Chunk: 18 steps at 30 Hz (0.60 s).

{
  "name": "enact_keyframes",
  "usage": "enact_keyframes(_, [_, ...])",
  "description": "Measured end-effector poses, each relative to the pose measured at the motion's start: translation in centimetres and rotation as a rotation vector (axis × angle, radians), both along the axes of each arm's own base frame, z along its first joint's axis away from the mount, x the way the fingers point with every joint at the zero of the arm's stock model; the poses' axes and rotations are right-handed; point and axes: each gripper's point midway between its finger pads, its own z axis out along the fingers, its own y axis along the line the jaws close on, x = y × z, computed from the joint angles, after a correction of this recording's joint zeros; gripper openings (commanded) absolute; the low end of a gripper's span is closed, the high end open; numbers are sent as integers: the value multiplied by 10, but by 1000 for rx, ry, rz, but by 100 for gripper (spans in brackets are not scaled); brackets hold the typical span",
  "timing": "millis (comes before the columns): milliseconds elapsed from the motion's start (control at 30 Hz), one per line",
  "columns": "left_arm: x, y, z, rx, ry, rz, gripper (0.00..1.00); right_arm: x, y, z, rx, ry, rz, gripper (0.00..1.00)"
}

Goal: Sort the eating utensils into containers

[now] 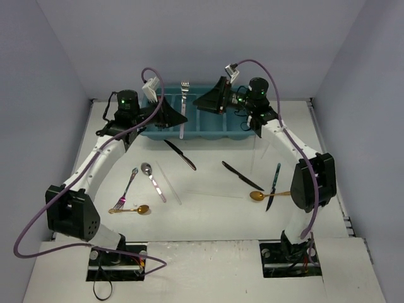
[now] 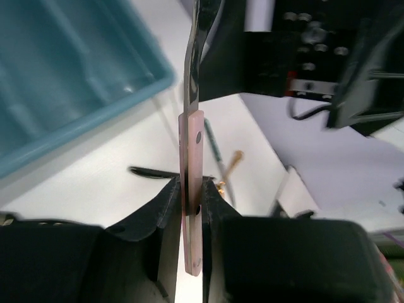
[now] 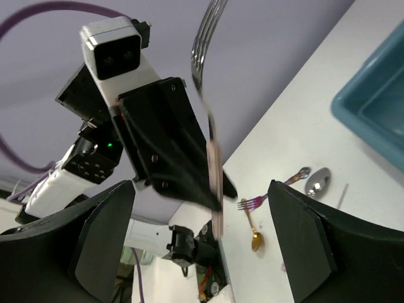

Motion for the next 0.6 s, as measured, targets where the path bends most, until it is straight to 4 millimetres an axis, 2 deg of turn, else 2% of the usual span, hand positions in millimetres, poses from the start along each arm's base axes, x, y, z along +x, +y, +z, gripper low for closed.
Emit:
enact_keyframes(100, [45, 29, -11, 135, 2, 153, 0, 27, -37, -3, -7, -9, -91, 85])
enact_keyframes(200, [90, 62, -29, 279, 9, 304, 0, 52, -87, -21, -33, 11, -206, 85])
enact_keyframes(267, [110, 84, -49, 378, 39, 390, 0, 66, -119, -37, -60, 35, -281, 85])
enact_keyframes(333, [126, 105, -73, 487, 73, 457, 0, 73, -142, -57, -115, 47, -342, 85])
enact_keyframes(467, [146, 128, -106, 638, 116, 513, 0, 72, -171, -85, -251, 63, -423, 85])
enact_keyframes(600, [154, 136, -127, 717, 140, 506, 0, 62, -180, -89, -350, 3, -447, 85])
